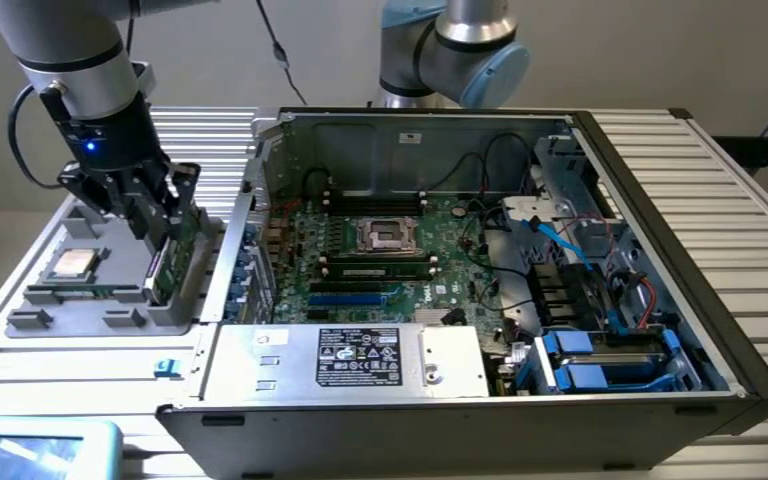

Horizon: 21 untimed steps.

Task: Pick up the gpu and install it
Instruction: 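Pick up the gpu and move the gpu toward the slot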

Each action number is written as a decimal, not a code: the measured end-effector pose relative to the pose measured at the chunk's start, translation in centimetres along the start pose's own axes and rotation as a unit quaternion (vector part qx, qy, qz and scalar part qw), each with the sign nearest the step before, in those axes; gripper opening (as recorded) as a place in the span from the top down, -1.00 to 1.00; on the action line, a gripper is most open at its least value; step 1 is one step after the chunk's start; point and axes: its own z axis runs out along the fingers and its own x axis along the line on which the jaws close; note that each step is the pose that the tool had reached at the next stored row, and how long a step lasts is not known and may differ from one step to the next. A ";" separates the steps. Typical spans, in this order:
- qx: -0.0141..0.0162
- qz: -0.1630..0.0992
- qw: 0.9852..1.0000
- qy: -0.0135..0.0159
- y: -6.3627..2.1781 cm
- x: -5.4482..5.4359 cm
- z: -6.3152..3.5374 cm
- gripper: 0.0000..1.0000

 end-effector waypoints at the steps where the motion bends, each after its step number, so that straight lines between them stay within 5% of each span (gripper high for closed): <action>1: 0.000 0.000 1.000 0.000 -0.01 0.0 0.18 0.14; 10: 0.000 -0.002 1.000 0.000 -0.11 0.2 1.82 0.14; 21: 0.000 -0.002 1.000 0.000 -0.13 0.1 2.29 0.14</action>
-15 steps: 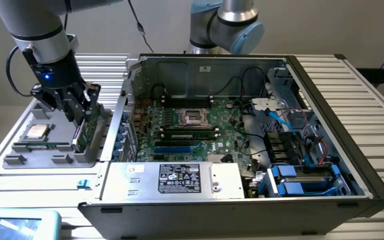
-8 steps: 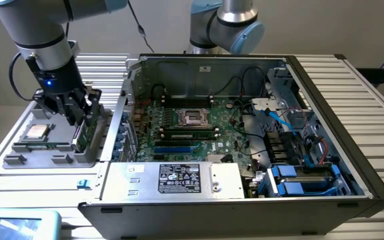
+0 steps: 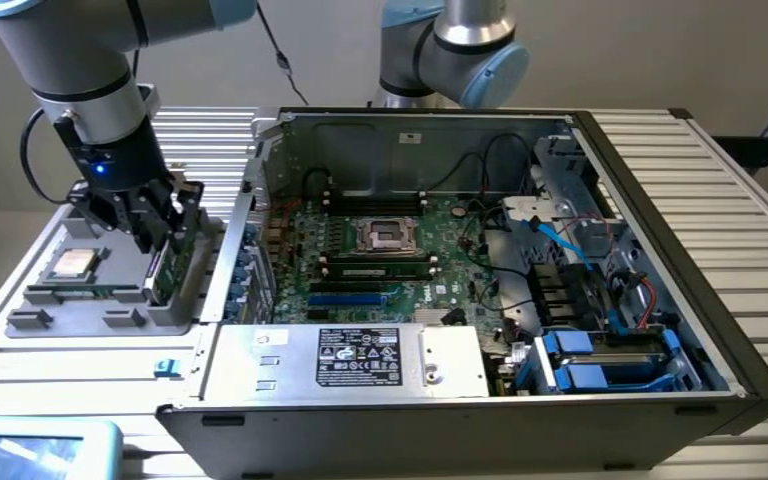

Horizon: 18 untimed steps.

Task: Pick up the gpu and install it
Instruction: 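Pick up the gpu and move the gpu toward the slot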

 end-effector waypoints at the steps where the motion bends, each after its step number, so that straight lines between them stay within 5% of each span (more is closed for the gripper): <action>1: 0.000 0.000 1.000 0.000 0.00 0.0 0.00 0.14; 4: 0.000 0.000 1.000 0.000 0.00 0.0 0.00 0.18; 5: 0.000 0.000 1.000 0.000 0.00 0.0 0.00 0.33; 18: 0.000 0.000 1.000 0.000 -0.01 -0.1 0.24 0.33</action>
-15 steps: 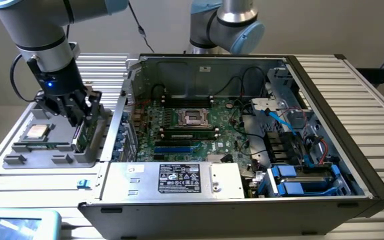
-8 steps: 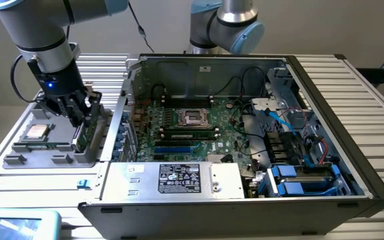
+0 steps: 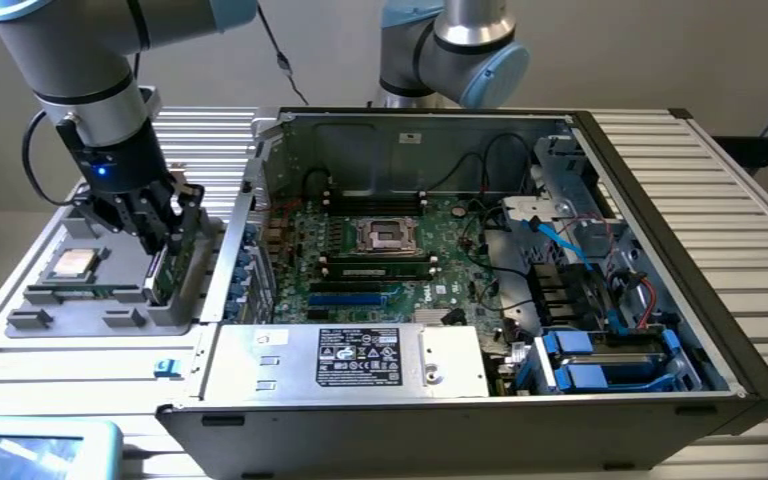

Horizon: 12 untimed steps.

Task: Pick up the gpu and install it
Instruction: 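Pick up the gpu and move the gpu toward the slot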

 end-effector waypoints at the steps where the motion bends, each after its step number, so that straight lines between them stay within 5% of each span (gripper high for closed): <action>1: 0.000 0.000 1.000 0.000 0.00 0.0 0.00 0.33; 12: 0.000 0.000 1.000 0.000 0.00 0.0 0.00 0.49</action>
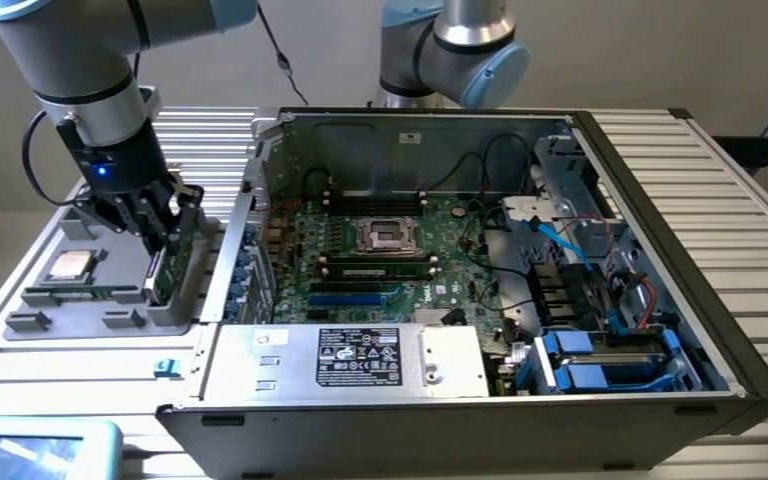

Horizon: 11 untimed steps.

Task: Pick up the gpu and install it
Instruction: 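Pick up the gpu and move the gpu toward the slot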

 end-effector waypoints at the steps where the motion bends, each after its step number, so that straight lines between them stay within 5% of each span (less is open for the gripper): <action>1: 0.000 0.000 1.000 0.000 0.00 0.0 0.00 0.49; 7: 0.000 0.000 1.000 0.000 0.01 0.0 -0.18 0.49; 11: -0.001 0.000 1.000 0.000 0.07 0.1 -1.48 0.49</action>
